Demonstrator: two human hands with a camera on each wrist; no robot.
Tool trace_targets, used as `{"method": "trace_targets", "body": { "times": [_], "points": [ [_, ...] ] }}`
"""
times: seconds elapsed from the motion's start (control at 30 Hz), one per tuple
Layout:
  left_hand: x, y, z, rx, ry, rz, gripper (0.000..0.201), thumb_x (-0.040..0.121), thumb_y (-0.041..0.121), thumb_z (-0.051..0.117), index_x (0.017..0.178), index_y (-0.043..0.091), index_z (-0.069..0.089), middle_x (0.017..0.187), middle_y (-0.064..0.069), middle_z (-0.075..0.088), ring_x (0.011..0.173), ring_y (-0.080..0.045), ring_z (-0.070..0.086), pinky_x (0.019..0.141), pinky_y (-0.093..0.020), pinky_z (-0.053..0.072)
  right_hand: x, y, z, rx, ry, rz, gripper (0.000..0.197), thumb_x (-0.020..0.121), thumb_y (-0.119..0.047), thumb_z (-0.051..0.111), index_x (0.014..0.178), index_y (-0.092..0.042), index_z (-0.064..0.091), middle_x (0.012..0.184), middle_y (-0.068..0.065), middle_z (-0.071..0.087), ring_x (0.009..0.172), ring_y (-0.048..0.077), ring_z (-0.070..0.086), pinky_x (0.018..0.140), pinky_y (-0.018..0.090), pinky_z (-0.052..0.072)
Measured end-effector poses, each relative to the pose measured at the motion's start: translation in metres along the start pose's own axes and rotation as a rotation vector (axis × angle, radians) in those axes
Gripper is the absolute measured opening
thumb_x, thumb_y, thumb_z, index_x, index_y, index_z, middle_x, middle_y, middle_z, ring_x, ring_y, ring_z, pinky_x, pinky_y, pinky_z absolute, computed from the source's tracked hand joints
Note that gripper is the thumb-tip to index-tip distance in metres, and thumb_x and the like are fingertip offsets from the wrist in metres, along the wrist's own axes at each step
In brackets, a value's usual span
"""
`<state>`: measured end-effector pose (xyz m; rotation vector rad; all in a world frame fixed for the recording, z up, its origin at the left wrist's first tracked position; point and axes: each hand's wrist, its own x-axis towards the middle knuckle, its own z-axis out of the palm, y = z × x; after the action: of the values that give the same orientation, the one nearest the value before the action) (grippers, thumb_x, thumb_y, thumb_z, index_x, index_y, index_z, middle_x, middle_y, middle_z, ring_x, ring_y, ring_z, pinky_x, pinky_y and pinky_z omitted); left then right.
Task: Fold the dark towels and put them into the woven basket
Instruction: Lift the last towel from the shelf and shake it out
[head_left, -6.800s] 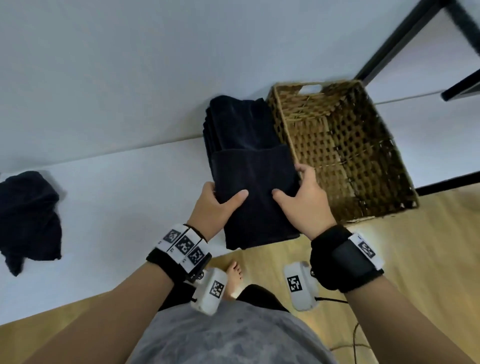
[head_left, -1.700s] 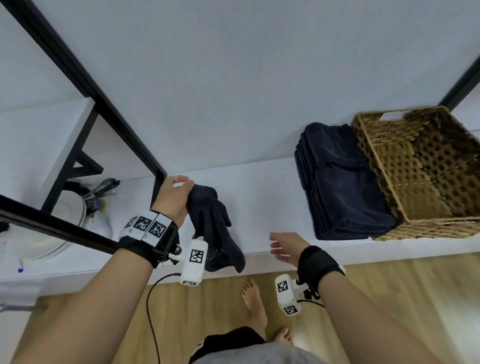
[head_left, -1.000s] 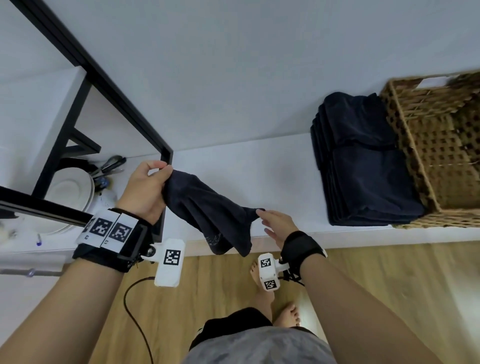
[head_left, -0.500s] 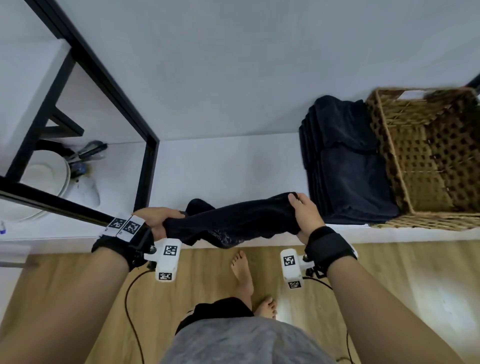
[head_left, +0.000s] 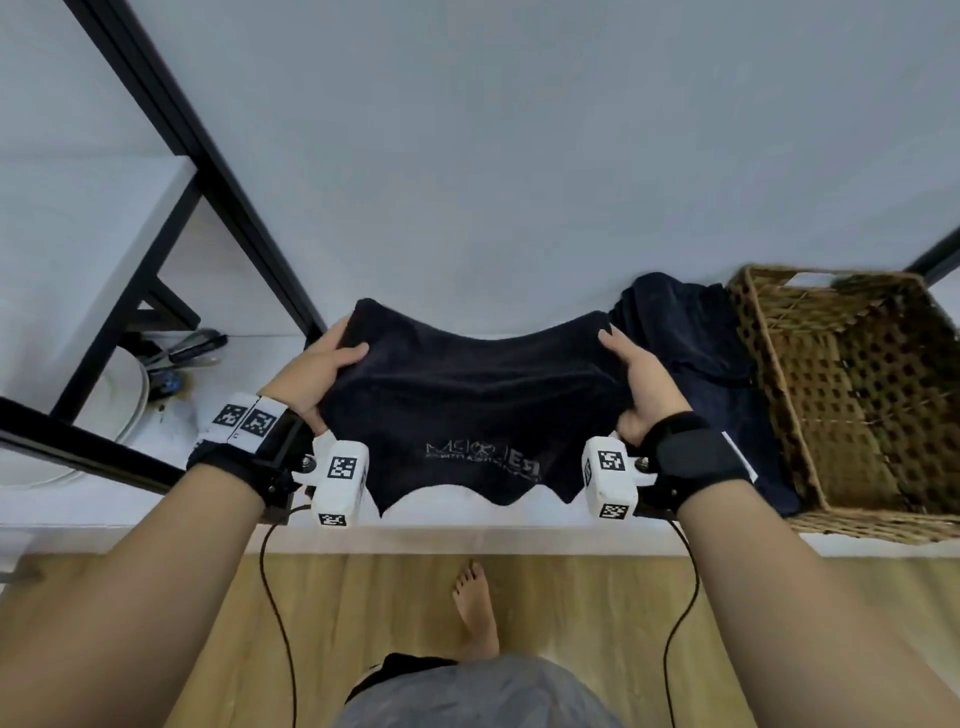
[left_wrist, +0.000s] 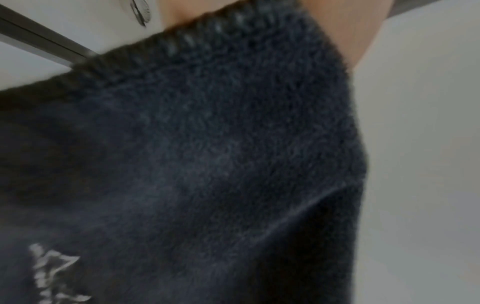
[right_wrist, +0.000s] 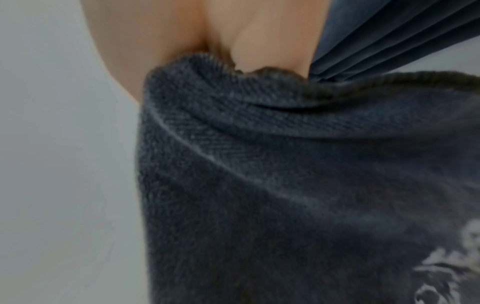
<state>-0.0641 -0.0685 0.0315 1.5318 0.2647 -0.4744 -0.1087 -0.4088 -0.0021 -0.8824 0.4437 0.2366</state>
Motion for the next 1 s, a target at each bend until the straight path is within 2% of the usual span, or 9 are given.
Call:
{"method": "trace_targets", "body": {
  "times": [0.2,0.43,0.53,0.63,0.7,0.77,0.83,0.9,1.0],
  "points": [
    [0.005,0.013,-0.011,-0.210,-0.063,0.079,0.041,0.101,0.020,0.048,0.134,0.045,0.052,0.132,0.002,0.063,0.113,-0.023,0.065,0.077,-0.042,0.057,0.000,-0.024,0.014,-0.074,-0.142,-0.082,0.039,0.094,-0.014,0.051,0.132,-0.017,0.058,0.134,0.015,0.060,0.120,0.032,0.060,0.099,0.047,0.049],
    [0.010,-0.056,-0.024,-0.104,-0.073,-0.121,0.040,0.103,0.019,0.044,0.129,0.046,0.057,0.129,0.006,0.064,0.115,-0.019,0.064,0.081,-0.035,0.057,0.003,0.041,-0.025,-0.175,0.130,0.116,0.056,0.097,0.003,0.034,0.135,-0.031,0.056,0.121,0.010,0.069,0.100,0.026,0.071,0.069,0.031,0.059],
    [0.018,-0.097,-0.029,0.048,-0.055,-0.240,0.039,0.103,0.016,0.041,0.135,0.034,0.054,0.131,-0.002,0.063,0.118,-0.023,0.061,0.099,-0.039,0.047,0.005,0.070,-0.047,-0.245,0.168,0.234,0.055,0.098,0.003,0.035,0.139,-0.031,0.052,0.117,0.011,0.070,0.103,0.027,0.070,0.077,0.033,0.059],
    [0.028,-0.141,-0.028,0.300,-0.007,-0.367,0.036,0.103,0.007,0.037,0.134,0.017,0.054,0.134,-0.015,0.058,0.119,-0.028,0.057,0.105,-0.040,0.043,0.008,0.100,-0.062,-0.389,0.185,0.314,0.056,0.098,0.006,0.032,0.140,-0.026,0.052,0.127,0.014,0.064,0.107,0.029,0.068,0.088,0.037,0.056],
    [0.034,-0.164,-0.027,0.521,0.023,-0.455,0.035,0.102,0.008,0.039,0.135,0.004,0.053,0.136,-0.021,0.055,0.125,-0.036,0.052,0.109,-0.044,0.038,0.009,0.116,-0.069,-0.458,0.231,0.337,0.056,0.097,0.009,0.030,0.136,-0.021,0.057,0.130,0.017,0.061,0.104,0.030,0.067,0.079,0.033,0.058],
    [0.038,-0.176,-0.025,0.590,0.064,-0.521,0.036,0.102,0.012,0.043,0.133,-0.004,0.052,0.135,-0.026,0.054,0.125,-0.040,0.051,0.107,-0.045,0.041,0.013,0.127,-0.074,-0.484,0.299,0.328,0.053,0.096,0.010,0.028,0.124,-0.016,0.065,0.129,0.017,0.061,0.104,0.028,0.066,0.073,0.029,0.058],
    [0.042,-0.176,-0.022,0.598,0.084,-0.564,0.038,0.101,0.019,0.046,0.131,-0.003,0.055,0.134,-0.024,0.055,0.122,-0.038,0.054,0.106,-0.043,0.042,0.018,0.130,-0.077,-0.526,0.362,0.323,0.047,0.097,0.007,0.031,0.110,-0.015,0.071,0.126,0.013,0.064,0.107,0.027,0.064,0.084,0.033,0.056],
    [0.049,-0.171,-0.023,0.674,0.063,-0.583,0.038,0.099,0.024,0.050,0.127,0.000,0.059,0.129,-0.020,0.059,0.116,-0.035,0.057,0.103,-0.038,0.043,0.027,0.128,-0.076,-0.576,0.393,0.335,0.044,0.097,0.006,0.035,0.100,-0.016,0.072,0.120,0.011,0.067,0.101,0.023,0.065,0.083,0.031,0.055],
    [0.062,-0.164,-0.022,0.865,0.052,-0.517,0.031,0.091,0.018,0.061,0.117,0.002,0.064,0.116,-0.018,0.065,0.107,-0.032,0.061,0.084,-0.027,0.046,0.043,0.121,-0.073,-0.801,0.384,0.364,0.040,0.093,0.006,0.040,0.096,-0.019,0.071,0.118,0.010,0.067,0.100,0.021,0.064,0.087,0.033,0.055]
  ]
}}
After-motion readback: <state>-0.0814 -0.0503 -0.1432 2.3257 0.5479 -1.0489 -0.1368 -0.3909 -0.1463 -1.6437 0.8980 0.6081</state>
